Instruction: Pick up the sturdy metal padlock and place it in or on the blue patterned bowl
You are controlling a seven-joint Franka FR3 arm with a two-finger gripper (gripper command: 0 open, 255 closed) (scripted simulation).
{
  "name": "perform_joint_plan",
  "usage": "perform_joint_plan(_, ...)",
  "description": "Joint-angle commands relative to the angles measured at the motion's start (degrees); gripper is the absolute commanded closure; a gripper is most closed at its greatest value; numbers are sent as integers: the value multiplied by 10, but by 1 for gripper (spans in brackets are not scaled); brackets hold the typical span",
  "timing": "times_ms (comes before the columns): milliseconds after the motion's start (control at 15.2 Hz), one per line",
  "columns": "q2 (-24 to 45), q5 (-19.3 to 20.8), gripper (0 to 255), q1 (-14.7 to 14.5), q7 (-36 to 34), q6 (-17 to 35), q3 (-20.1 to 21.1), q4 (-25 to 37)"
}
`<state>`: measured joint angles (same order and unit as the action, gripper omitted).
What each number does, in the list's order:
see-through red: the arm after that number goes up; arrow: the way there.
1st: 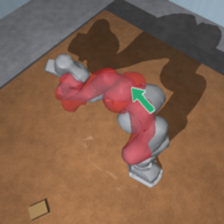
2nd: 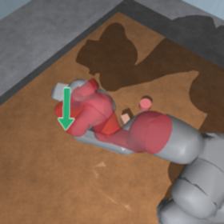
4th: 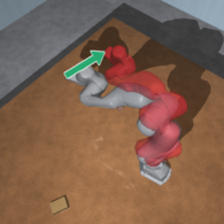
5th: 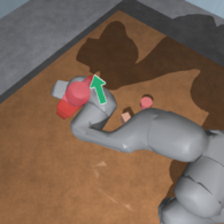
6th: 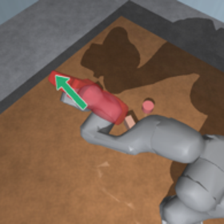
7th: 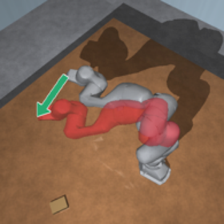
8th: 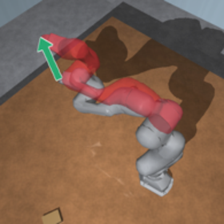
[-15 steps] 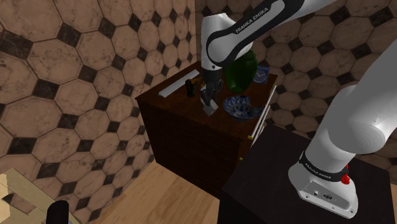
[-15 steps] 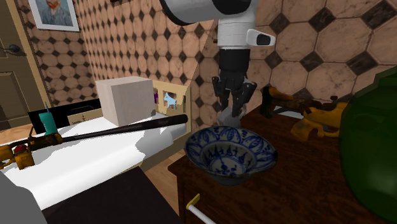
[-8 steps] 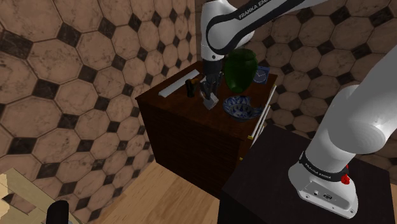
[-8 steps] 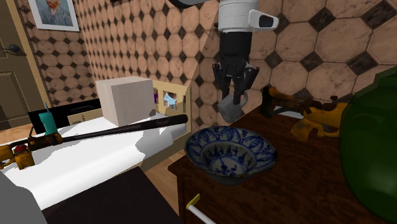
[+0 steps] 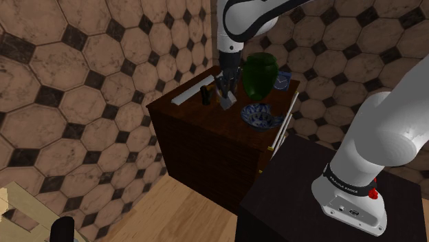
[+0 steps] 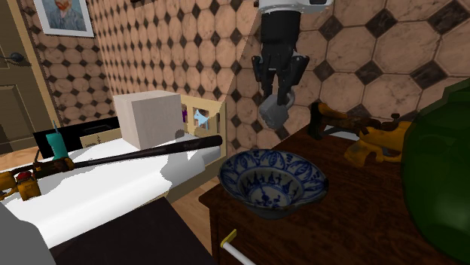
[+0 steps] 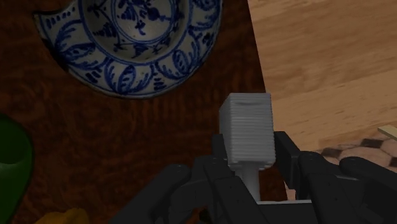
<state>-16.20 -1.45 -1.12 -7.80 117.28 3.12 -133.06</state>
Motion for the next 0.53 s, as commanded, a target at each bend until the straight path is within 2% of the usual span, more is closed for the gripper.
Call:
perform_joint_plan(0, -4, 0, 255, 0, 0, -16, -1, 12)
perform_joint_plan(198, -9, 0, 255, 0, 0, -35, -1, 26)
perform_joint_plan(462, -93, 5, 255, 12, 30, -47, -22, -47)
